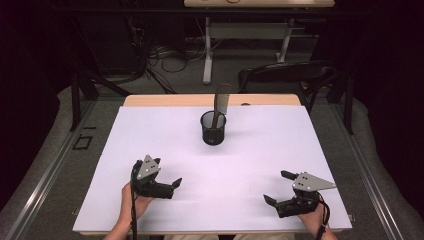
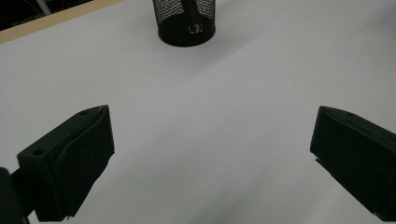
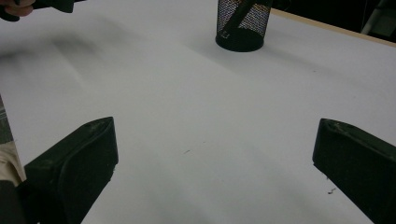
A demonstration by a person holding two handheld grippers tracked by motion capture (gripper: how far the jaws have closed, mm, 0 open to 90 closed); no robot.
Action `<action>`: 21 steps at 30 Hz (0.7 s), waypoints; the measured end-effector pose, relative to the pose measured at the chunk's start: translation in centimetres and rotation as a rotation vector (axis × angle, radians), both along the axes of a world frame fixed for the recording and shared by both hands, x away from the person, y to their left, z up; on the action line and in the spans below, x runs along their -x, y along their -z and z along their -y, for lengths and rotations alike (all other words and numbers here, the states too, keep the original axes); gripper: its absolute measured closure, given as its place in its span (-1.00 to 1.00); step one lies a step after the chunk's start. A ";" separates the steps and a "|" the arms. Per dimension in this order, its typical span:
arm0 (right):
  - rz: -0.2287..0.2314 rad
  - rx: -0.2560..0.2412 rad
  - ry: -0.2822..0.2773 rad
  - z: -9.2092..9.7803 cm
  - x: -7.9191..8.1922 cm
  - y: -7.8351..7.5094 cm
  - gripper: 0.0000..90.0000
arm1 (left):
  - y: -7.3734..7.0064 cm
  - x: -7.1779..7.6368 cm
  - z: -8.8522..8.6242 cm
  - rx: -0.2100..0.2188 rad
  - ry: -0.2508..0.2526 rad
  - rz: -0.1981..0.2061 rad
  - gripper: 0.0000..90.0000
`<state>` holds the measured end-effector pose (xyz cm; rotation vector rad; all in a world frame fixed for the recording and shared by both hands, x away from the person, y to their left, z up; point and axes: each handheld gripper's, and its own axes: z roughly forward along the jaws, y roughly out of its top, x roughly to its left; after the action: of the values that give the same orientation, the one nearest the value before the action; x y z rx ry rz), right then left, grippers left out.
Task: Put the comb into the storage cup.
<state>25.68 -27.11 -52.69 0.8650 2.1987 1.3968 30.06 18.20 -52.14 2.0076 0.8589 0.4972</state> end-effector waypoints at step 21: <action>-0.003 0.000 -0.002 0.0 0.0 0.0 -1.00 | 0.8 2.9 -1.5 0.048 -0.040 0.088 -1.00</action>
<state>25.68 -27.06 -52.73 0.8657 2.2018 1.3973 27.20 19.68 -52.98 1.9141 0.8501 0.5784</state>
